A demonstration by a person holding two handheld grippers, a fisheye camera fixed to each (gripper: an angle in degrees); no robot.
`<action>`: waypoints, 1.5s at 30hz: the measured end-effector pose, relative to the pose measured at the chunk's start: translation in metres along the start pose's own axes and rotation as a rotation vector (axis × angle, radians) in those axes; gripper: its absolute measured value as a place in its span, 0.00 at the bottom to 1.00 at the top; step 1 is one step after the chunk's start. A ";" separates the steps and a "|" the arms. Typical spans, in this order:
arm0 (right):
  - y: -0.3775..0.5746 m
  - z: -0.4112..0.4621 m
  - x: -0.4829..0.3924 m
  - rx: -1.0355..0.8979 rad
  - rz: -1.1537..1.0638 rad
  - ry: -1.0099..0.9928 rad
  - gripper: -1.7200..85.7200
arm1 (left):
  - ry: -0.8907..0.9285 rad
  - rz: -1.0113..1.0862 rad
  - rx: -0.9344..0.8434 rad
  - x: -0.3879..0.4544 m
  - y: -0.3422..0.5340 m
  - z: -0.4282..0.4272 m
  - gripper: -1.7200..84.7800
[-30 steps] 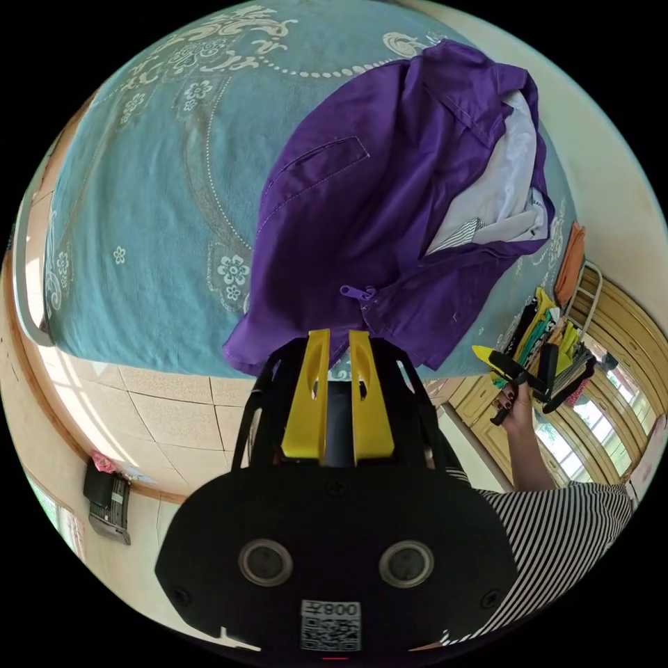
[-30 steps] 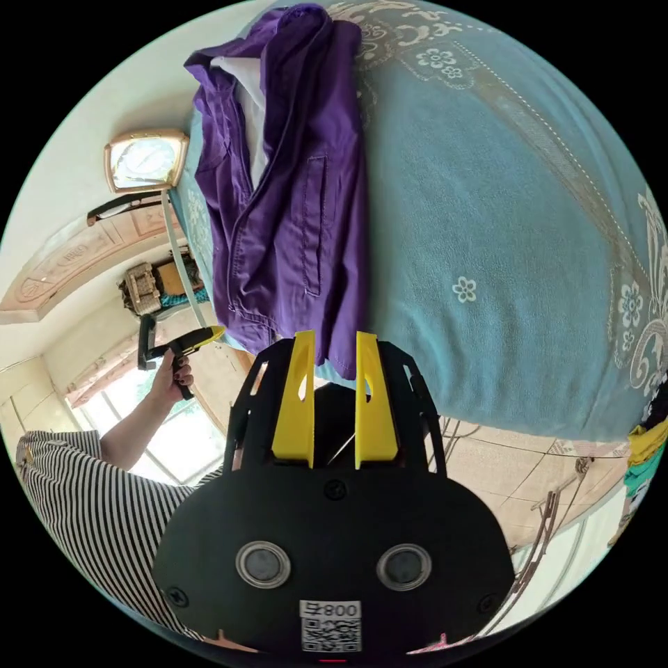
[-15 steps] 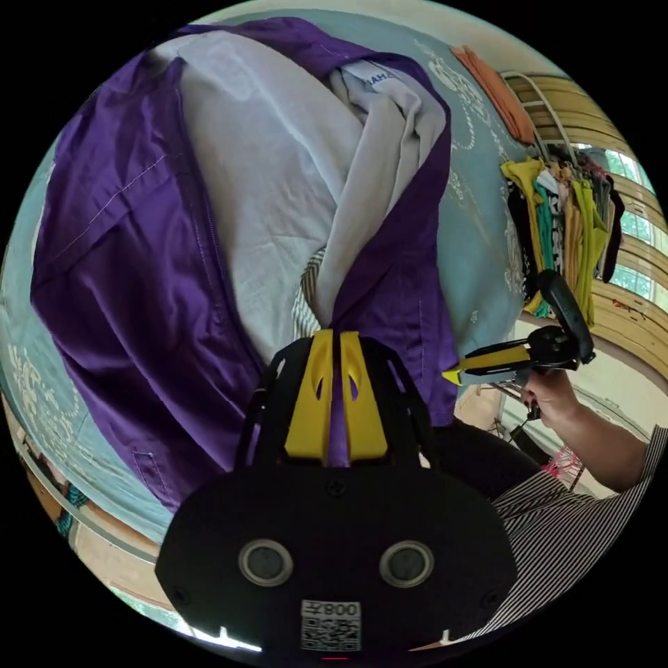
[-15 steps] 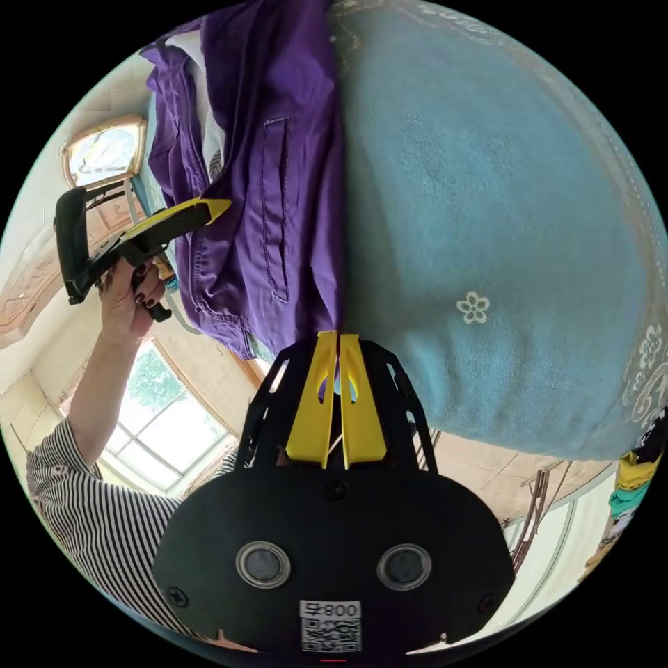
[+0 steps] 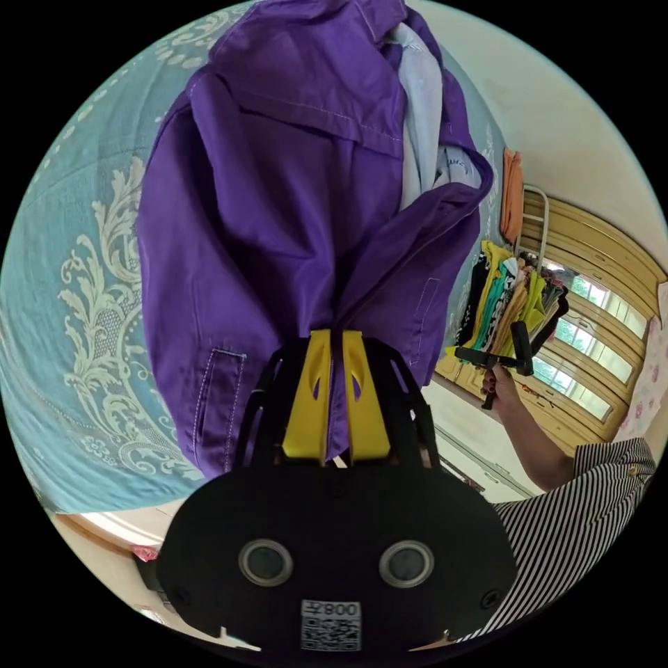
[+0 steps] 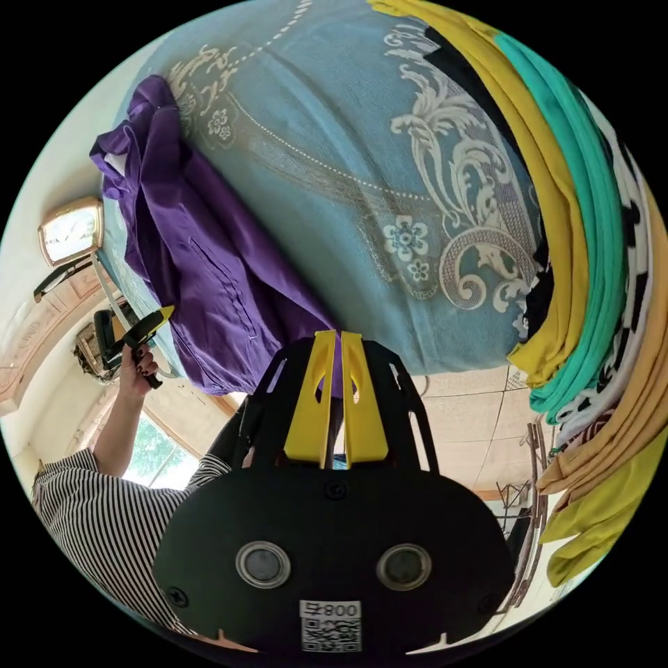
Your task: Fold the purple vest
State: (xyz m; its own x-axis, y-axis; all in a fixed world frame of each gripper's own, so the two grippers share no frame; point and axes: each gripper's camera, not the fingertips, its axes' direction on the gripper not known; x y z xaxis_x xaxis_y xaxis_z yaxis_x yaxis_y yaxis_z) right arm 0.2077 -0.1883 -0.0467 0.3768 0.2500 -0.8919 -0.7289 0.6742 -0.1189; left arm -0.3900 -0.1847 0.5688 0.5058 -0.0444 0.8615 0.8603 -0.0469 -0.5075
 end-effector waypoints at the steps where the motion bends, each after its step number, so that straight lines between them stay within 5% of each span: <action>1: -0.002 -0.004 -0.007 0.019 -0.019 0.004 0.06 | -0.003 0.002 0.023 0.000 0.000 -0.006 0.06; 15: -0.207 -0.123 -0.108 0.411 -0.268 -0.359 0.12 | -0.145 -0.082 0.380 -0.047 -0.117 -0.130 0.12; 20: -0.254 -0.124 -0.147 0.355 -0.309 -0.301 0.12 | -0.206 -0.103 0.368 -0.056 -0.127 -0.134 0.06; 25: -0.260 -0.118 -0.165 0.273 -0.348 -0.272 0.05 | 0.004 -0.045 0.395 -0.067 -0.102 -0.140 0.03; 30: -0.198 -0.189 -0.156 0.494 -0.418 -0.339 0.03 | 0.211 0.033 0.622 -0.068 -0.049 -0.190 0.02; 37: -0.194 -0.271 -0.186 0.640 -0.451 -0.353 0.03 | 0.151 -0.010 0.802 -0.084 -0.043 -0.241 0.03; 42: -0.272 -0.256 -0.203 0.423 -0.265 -0.195 0.04 | 0.069 -0.200 0.706 -0.116 -0.073 -0.210 0.04; 45: -0.262 -0.263 -0.200 0.453 -0.233 -0.088 0.05 | 0.081 -0.190 0.744 -0.118 -0.049 -0.191 0.06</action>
State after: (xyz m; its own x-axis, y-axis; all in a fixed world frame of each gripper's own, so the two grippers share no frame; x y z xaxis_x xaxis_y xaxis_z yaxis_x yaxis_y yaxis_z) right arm 0.1732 -0.5972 0.0481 0.5605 0.1012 -0.8220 -0.3060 0.9476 -0.0920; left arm -0.5042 -0.3680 0.4890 0.3632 -0.1768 0.9148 0.7623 0.6209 -0.1826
